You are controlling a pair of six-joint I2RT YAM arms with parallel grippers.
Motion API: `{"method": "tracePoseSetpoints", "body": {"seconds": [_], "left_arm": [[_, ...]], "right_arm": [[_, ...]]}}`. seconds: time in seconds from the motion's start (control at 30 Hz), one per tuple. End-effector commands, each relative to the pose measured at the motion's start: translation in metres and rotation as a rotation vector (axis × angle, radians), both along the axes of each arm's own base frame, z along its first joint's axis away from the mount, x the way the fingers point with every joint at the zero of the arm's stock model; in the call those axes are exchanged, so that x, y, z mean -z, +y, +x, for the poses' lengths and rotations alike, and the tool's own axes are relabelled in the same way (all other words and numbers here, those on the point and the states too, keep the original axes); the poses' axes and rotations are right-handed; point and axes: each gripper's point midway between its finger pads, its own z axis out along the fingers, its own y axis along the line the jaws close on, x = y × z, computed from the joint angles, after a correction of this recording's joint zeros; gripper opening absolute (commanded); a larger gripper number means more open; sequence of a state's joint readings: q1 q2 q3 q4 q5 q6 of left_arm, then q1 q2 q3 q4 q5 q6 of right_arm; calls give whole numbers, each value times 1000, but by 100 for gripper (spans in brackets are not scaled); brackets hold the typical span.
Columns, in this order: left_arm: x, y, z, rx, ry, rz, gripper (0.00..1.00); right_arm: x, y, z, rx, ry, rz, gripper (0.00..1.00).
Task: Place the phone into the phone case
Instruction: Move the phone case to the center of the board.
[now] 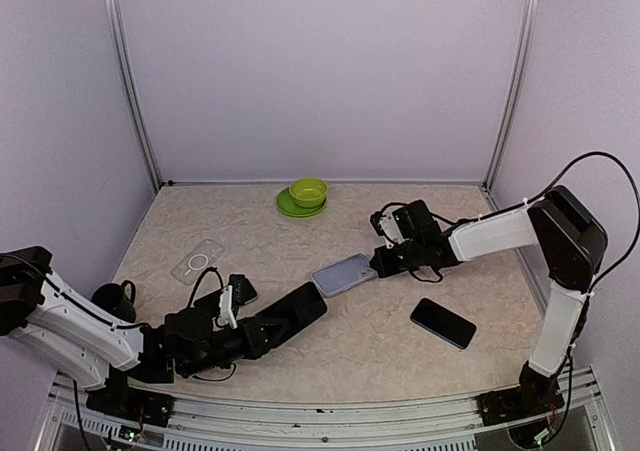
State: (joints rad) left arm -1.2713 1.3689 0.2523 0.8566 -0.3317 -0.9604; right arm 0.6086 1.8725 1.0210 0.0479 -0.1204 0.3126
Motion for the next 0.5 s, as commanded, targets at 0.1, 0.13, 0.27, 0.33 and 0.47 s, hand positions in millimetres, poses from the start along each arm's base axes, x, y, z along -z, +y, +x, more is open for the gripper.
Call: {"method": "tracePoseSetpoints", "body": {"seconds": [0.1, 0.13, 0.27, 0.33, 0.47], "left_arm": [[-26, -2, 7, -51, -2, -84, 0], [-27, -1, 8, -60, 3, -85, 0], [-27, 4, 10, -105, 28, -76, 0], [-31, 4, 10, -112, 29, -84, 0], [-41, -1, 6, -87, 20, -108, 0]], "right_arm": [[-32, 8, -28, 86, -78, -30, 2], [-34, 8, -32, 100, -80, -32, 2], [-34, 15, -56, 120, -69, -20, 2], [-33, 17, -65, 131, -62, -14, 2], [-24, 16, -84, 158, -42, -48, 2]]}}
